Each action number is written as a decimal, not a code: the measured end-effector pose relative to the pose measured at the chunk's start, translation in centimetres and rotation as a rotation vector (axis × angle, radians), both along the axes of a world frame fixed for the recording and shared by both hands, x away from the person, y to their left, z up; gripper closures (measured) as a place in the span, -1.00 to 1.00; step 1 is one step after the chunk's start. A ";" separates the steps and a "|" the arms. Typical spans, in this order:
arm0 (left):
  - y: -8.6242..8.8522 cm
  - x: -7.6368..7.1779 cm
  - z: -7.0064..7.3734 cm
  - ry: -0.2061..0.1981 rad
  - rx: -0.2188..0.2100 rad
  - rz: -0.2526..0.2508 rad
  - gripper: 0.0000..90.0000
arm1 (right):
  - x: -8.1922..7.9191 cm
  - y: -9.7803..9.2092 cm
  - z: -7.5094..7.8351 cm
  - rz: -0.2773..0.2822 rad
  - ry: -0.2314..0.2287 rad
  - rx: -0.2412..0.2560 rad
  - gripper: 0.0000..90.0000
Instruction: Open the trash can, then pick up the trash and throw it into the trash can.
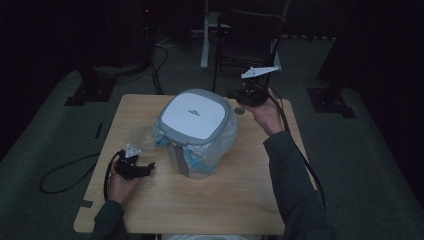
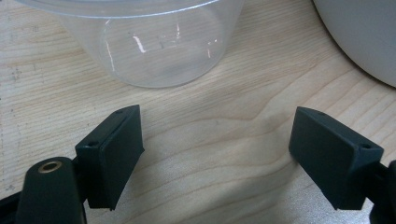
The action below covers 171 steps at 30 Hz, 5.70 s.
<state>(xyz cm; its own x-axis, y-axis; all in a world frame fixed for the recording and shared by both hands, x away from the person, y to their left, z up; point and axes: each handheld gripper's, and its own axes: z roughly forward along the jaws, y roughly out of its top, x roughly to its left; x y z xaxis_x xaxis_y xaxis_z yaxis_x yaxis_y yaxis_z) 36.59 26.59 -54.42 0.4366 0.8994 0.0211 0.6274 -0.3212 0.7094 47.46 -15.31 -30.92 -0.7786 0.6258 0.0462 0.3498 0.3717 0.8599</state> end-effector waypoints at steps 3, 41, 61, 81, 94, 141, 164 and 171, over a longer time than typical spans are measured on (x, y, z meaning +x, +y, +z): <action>0.0 0.0 0.0 0.004 0.003 0.009 -0.67 | 0.2 0.6 0.0 0.007 -0.001 -0.008 1.00; 0.0 0.2 -0.1 0.014 0.001 0.027 -0.77 | 2.0 3.7 -0.4 0.075 0.056 0.021 1.00; 0.0 0.2 -0.1 0.014 0.001 0.027 -0.77 | 0.1 0.7 -0.7 -0.015 -0.025 0.001 0.39; 0.3 0.1 0.0 0.007 -0.003 0.031 -0.66 | -2.5 -5.8 -9.2 -0.163 0.037 -0.054 0.17; 2.3 -1.0 2.9 -0.095 -0.089 0.078 -0.49 | -4.9 -6.0 -19.4 -0.188 0.126 -0.238 0.13; 2.9 -0.9 3.1 -0.091 -0.081 0.007 -0.50 | -5.4 -7.2 -22.7 -0.218 0.182 -0.234 0.10; 0.6 -0.8 5.4 -0.123 -0.025 -0.037 0.62 | -5.5 -7.3 -23.0 -0.217 0.161 -0.212 0.06; 0.4 -0.6 5.4 -0.129 -0.055 -0.040 0.82 | -5.9 -7.8 -23.6 -0.205 0.121 -0.171 0.04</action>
<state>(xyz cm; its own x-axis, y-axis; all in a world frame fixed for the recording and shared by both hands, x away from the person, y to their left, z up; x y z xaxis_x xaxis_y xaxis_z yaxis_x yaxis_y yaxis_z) 36.00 27.03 -48.98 0.4688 0.8828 0.0306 0.5172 -0.3024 0.8006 41.60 -23.06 -54.50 -0.6303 0.7763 0.0116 0.5290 0.4185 0.7383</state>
